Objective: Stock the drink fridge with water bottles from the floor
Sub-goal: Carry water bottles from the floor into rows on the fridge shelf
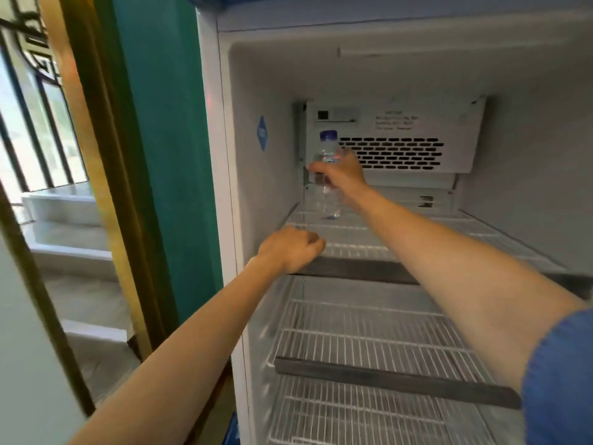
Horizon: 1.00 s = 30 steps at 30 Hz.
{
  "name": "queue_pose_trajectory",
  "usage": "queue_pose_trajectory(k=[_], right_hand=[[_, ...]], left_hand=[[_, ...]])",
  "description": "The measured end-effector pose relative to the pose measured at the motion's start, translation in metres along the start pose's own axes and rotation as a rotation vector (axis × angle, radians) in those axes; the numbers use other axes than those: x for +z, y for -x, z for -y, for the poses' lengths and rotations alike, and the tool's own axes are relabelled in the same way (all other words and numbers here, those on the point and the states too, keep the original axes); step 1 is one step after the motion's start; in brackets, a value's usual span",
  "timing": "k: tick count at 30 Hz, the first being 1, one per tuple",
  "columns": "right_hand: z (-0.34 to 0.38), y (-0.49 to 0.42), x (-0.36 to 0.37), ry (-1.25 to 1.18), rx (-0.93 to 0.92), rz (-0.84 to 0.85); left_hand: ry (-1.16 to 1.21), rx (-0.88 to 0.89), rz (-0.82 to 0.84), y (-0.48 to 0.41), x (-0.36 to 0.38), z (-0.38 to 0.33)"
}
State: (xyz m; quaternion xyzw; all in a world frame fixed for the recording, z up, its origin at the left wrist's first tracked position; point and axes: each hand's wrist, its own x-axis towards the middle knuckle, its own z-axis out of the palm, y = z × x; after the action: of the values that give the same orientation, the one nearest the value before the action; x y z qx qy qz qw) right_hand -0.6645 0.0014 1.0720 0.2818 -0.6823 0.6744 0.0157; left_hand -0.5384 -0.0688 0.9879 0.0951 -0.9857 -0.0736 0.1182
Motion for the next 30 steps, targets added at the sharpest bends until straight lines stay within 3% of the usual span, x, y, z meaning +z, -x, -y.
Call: queue_pose_trajectory(k=[11, 17, 23, 27, 30], right_hand=[[-0.071, -0.078, 0.056, -0.004, 0.075, 0.167], [-0.092, -0.1, 0.058, -0.081, 0.089, 0.145], [-0.107, -0.103, 0.059, -0.168, 0.114, 0.26], [-0.129, -0.104, 0.053, -0.181, 0.214, 0.495], [-0.129, -0.104, 0.053, -0.194, 0.213, 0.497]], left_hand=[[0.066, -0.072, 0.231, -0.014, 0.0, 0.003], [-0.018, -0.035, 0.161, -0.006, 0.002, 0.001], [-0.058, 0.003, 0.048, -0.003, 0.009, 0.0], [-0.066, -0.007, 0.045, -0.001, 0.007, -0.002], [-0.06, -0.016, 0.051, -0.001, 0.006, -0.002]])
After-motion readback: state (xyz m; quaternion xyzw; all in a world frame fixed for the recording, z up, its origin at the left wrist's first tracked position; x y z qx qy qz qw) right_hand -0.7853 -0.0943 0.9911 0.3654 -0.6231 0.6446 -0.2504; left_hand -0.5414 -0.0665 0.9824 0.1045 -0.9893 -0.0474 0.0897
